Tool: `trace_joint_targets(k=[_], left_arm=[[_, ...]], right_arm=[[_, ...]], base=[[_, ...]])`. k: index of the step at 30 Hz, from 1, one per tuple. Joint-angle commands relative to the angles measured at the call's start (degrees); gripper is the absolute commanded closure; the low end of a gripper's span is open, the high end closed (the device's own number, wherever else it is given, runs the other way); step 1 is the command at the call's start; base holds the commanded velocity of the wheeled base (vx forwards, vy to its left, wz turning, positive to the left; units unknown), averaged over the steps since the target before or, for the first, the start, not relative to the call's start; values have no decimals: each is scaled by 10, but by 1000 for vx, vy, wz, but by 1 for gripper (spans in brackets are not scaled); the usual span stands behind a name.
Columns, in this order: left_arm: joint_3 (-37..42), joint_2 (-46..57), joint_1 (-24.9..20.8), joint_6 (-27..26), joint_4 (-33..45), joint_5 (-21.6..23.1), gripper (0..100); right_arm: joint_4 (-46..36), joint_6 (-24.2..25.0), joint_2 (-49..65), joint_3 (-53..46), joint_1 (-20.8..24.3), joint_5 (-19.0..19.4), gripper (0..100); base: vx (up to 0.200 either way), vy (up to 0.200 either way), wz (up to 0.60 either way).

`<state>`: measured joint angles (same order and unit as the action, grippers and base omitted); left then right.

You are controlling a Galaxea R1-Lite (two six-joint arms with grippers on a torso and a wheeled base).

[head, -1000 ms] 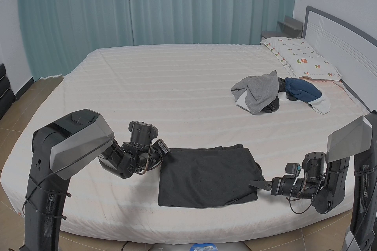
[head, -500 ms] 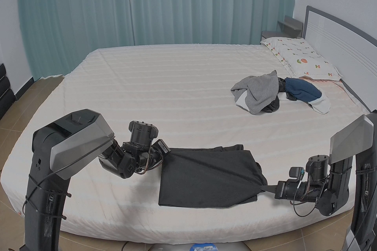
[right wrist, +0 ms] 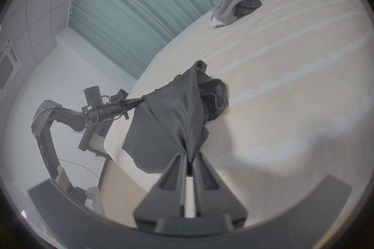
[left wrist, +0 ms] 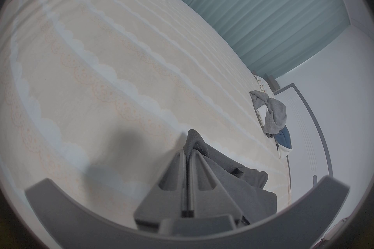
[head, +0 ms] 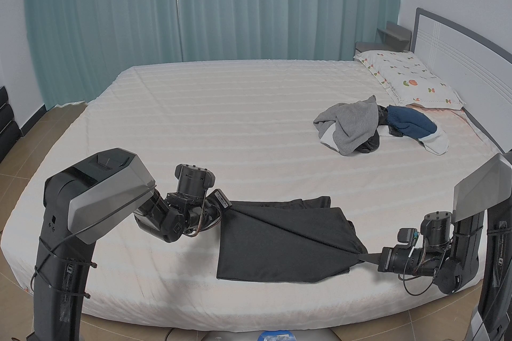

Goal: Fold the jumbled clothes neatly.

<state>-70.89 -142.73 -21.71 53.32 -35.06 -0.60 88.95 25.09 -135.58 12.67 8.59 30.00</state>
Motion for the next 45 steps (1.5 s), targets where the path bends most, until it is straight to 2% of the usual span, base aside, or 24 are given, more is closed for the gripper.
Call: trace_joint_targets(k=[1,7,11,14,16,17,21,33,34,45], left_arm=[[0,0,0,0,0,0,100],[2,0,0,0,0,0,100],[2,0,0,0,0,0,100],[3,1,0,0,0,0,100],[4,1,0,0,0,0,100],[4,2,0,1,0,0,100],[5,2,0,1,0,0,100],[4,1,-1,0,0,0,100],[4,1,-1,0,0,0,100],[2,0,-1,-1,0,0,100]], right_arm=[[-1,0,-5,25,-9,0,0],[-28,8,26,78,-9,-5,0],[-127,15,39,172,-2,-22,0],[-197,53,29,258,12,-48,0],[-214,67,22,281,19,-54,0],[-233,92,8,316,31,-68,0],[-264,106,-13,361,46,-90,0],[-285,113,-50,417,49,-92,0],[-286,114,-50,419,50,-92,100],[-286,115,-71,449,54,-113,100]], base=[[0,0,0],[0,0,0],[0,0,0],[0,0,0],[0,0,0],[0,0,0],[0,0,0],[0,0,0],[0,0,0],[0,0,0]])
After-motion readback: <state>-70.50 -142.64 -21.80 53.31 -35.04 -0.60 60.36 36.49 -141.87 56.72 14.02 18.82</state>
